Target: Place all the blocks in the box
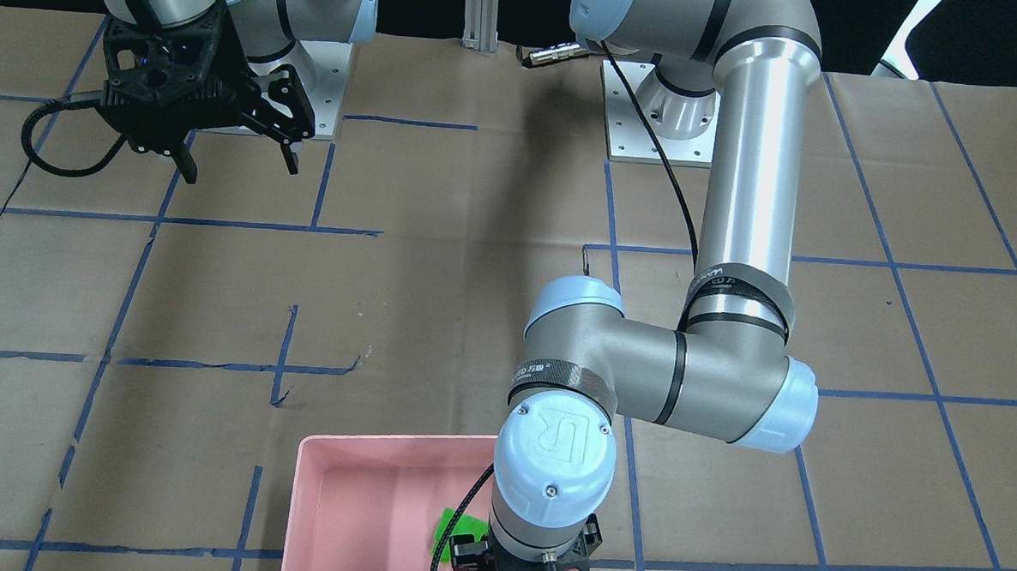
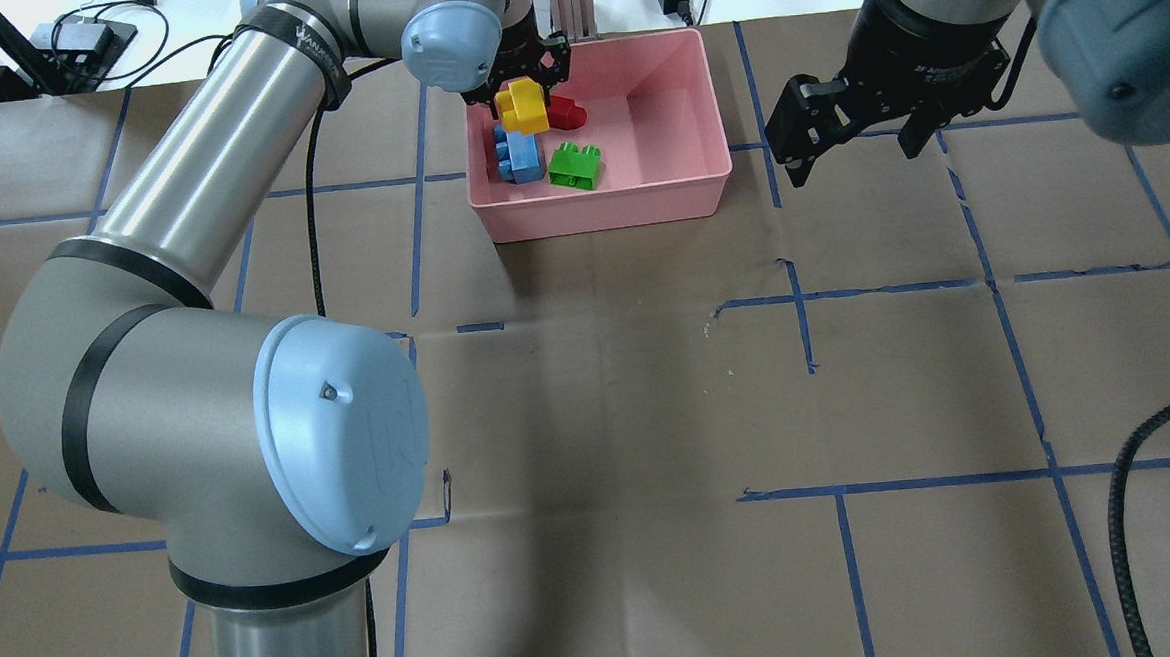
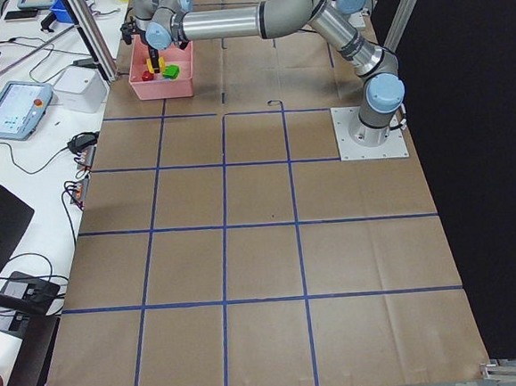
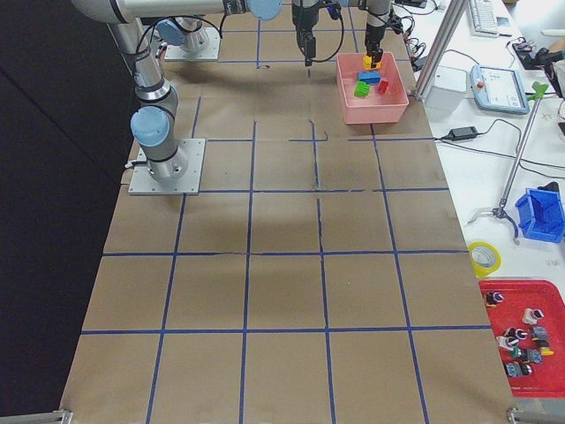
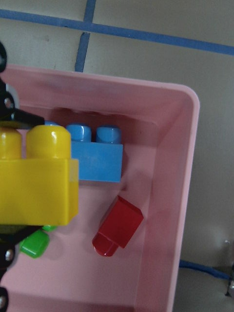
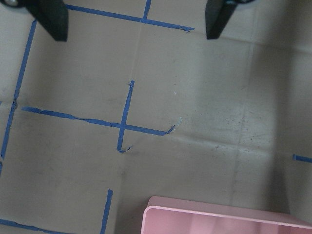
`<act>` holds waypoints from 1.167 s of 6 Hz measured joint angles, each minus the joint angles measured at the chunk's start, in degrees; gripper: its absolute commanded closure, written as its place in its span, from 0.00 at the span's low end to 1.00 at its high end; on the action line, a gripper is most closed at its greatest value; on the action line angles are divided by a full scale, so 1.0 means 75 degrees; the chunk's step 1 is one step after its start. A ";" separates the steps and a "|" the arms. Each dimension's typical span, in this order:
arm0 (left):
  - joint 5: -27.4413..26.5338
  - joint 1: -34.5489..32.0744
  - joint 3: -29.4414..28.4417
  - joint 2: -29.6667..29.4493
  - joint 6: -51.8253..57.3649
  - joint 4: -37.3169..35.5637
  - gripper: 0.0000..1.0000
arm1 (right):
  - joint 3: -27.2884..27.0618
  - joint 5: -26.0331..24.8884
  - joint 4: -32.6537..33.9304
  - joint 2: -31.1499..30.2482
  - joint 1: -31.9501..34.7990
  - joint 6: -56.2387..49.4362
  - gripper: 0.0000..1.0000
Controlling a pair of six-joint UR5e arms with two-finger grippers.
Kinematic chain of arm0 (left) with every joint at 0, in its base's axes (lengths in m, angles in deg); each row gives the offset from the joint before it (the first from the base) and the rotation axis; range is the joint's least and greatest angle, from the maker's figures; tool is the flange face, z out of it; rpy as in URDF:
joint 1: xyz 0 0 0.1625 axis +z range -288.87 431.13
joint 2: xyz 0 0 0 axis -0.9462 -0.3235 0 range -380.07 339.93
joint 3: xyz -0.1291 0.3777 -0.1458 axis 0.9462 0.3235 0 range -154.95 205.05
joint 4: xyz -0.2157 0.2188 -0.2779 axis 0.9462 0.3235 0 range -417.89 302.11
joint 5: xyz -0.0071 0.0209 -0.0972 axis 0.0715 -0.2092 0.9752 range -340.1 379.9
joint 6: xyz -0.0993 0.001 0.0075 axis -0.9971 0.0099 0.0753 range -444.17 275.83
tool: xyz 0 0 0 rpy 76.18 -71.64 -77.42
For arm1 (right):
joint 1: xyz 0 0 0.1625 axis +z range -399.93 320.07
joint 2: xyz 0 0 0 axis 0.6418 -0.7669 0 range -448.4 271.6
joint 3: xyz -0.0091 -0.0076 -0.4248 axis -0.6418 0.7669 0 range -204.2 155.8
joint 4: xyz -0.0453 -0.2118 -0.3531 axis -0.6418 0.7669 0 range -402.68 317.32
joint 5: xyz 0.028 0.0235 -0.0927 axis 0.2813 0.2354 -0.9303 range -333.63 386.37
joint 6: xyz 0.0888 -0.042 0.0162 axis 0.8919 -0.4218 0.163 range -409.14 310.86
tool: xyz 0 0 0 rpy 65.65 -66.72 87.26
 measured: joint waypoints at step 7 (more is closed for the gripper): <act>0.0065 0.1261 0.3809 0.4642 0.2508 0.1178 0.00 | -0.0190 -0.0003 -0.0040 0.0009 -0.0038 0.0946 0.00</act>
